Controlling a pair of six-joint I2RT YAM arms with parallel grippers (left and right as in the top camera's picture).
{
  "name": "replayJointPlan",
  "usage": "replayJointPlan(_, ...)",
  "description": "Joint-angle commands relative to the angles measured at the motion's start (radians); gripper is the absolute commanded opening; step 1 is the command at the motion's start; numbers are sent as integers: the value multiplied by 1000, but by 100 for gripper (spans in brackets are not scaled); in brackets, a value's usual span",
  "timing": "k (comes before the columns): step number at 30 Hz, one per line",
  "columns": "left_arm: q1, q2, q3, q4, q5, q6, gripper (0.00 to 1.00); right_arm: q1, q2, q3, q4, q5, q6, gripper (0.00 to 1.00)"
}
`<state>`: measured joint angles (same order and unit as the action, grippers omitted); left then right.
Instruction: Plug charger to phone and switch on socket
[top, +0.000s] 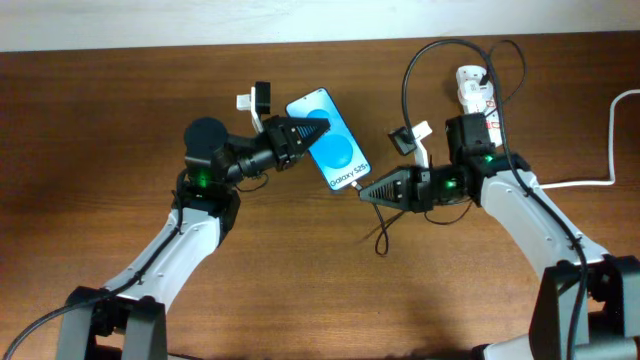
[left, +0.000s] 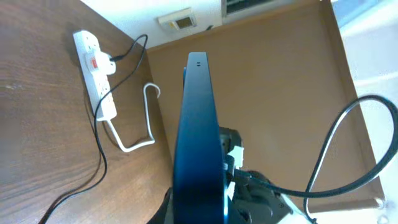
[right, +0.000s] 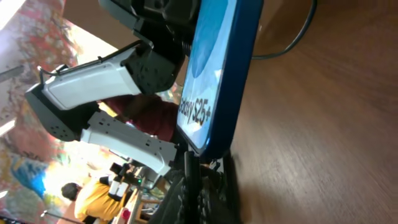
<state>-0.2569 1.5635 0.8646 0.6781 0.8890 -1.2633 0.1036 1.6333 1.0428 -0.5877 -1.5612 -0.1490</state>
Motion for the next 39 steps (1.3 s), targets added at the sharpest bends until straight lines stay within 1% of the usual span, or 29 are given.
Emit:
replayJointPlan(1, -68, -8, 14, 2, 135, -34, 0, 36, -3, 19, 166, 80, 287, 5)
replayJointPlan(3, -68, -8, 14, 2, 136, -18, 0, 42, -3, 19, 214, 91, 354, 4)
replayJointPlan(4, -68, -8, 14, 1, 141, 18, 0, 40, -3, 19, 223, 92, 368, 5)
replayJointPlan(5, -68, -8, 14, -8, 144, 42, 0, 40, -3, 19, 224, 92, 368, 4)
replayJointPlan(9, -68, -8, 14, -30, 159, 49, 0, 41, -3, 19, 259, 158, 377, 4)
replayJointPlan(11, -73, -8, 14, -34, 162, 49, 0, 43, -3, 19, 341, 159, 442, 4)
replayJointPlan(13, -89, -8, 14, -34, 154, 48, 0, 77, -3, 19, 464, 168, 529, 5)
replayJointPlan(16, -100, -8, 14, -36, 136, 48, 0, 117, -3, 19, 516, 239, 604, 5)
replayJointPlan(17, -100, -8, 14, -36, 140, 49, 0, 121, -3, 19, 530, 239, 607, 5)
replayJointPlan(19, -101, -8, 14, -37, 143, 49, 0, 125, -3, 19, 571, 243, 658, 5)
replayJointPlan(21, -100, -8, 14, -37, 143, 49, 0, 125, -3, 19, 589, 272, 690, 5)
replayJointPlan(25, -100, -8, 14, -37, 140, 50, 0, 122, -3, 19, 588, 346, 693, 5)
replayJointPlan(29, -100, -8, 14, -37, 129, 76, 0, 77, -4, 19, 588, 347, 716, 5)
replayJointPlan(31, -101, -8, 14, -37, 105, 76, 0, 51, -4, 19, 590, 355, 750, 5)
replayJointPlan(34, -118, -8, 14, -47, 37, 76, 0, 60, -4, 19, 624, 394, 792, 4)
replayJointPlan(37, -156, -8, 14, -52, -29, 75, 0, 73, -4, 19, 642, 430, 798, 5)
replayJointPlan(39, -165, -8, 14, -53, -82, 23, 0, 74, -4, 19, 642, 447, 798, 4)
